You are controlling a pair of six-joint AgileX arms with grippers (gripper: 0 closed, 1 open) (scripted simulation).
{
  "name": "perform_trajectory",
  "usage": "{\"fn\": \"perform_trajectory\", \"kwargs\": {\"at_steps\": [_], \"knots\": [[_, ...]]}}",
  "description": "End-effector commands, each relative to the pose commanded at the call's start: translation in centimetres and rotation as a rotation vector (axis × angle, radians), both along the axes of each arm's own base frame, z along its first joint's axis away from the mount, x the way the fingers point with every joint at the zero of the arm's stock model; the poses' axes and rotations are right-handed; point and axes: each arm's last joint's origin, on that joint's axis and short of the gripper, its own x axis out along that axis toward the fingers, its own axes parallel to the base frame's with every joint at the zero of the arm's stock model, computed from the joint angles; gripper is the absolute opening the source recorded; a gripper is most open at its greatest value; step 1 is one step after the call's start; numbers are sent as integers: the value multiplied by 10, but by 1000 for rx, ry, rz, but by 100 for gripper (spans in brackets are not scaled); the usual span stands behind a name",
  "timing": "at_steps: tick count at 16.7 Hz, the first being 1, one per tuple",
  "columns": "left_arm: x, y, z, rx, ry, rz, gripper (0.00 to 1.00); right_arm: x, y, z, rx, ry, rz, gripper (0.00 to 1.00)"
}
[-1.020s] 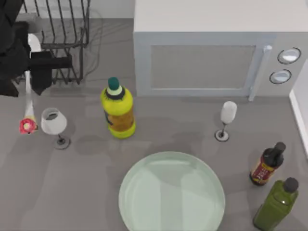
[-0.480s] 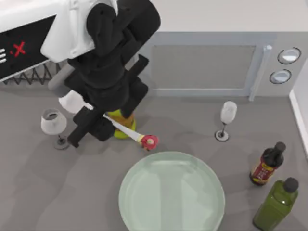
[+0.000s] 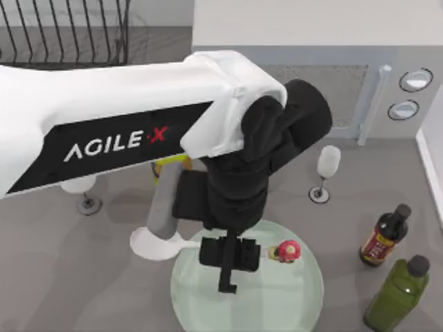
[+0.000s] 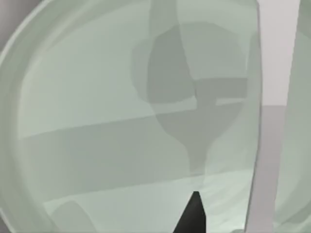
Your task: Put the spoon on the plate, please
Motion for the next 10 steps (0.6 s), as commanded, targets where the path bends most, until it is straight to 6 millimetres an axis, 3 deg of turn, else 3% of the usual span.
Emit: {"fn": "perform_trajectory", "kwargs": {"at_steps": [4,10], "knots": [[-12,-15,-14,15,21,89,0,0,0,0,0,0,0,100],[-12,-14,-14,15,21,97,0,0,0,0,0,0,0,100]]}}
